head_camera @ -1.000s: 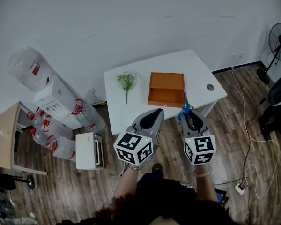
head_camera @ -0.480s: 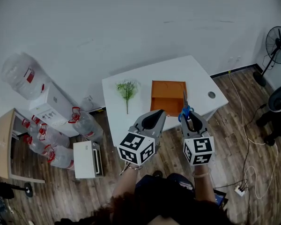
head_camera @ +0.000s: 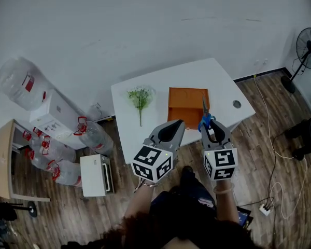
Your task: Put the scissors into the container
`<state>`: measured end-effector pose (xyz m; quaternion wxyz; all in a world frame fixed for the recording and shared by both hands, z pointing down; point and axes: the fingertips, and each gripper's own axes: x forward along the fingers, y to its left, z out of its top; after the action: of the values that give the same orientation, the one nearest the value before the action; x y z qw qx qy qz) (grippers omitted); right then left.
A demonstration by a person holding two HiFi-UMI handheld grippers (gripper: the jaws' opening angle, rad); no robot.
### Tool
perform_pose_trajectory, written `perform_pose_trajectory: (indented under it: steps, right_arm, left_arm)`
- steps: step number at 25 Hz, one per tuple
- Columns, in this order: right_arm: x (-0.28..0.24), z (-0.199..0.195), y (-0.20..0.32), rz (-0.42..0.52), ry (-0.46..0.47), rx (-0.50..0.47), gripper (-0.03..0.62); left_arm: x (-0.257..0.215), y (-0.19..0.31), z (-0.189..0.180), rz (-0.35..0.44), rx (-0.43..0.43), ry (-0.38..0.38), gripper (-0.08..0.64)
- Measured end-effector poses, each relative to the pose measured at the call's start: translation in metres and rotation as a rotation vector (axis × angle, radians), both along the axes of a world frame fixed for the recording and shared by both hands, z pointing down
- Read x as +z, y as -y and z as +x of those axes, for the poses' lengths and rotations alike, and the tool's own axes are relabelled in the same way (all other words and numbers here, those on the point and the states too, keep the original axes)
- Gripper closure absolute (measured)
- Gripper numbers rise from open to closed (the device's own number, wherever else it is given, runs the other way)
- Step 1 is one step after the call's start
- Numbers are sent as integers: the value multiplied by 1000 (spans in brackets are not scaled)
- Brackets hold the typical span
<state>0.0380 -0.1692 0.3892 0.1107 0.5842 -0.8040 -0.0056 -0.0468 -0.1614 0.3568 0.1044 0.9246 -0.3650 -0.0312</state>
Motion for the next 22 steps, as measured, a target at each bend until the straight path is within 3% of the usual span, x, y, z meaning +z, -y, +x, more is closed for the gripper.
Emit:
perform_pose_trajectory:
  steps: [22]
  right_arm:
    - [57, 16, 98, -128, -124, -101, 514]
  left_arm:
    - [12, 102, 20, -34, -66, 2, 541]
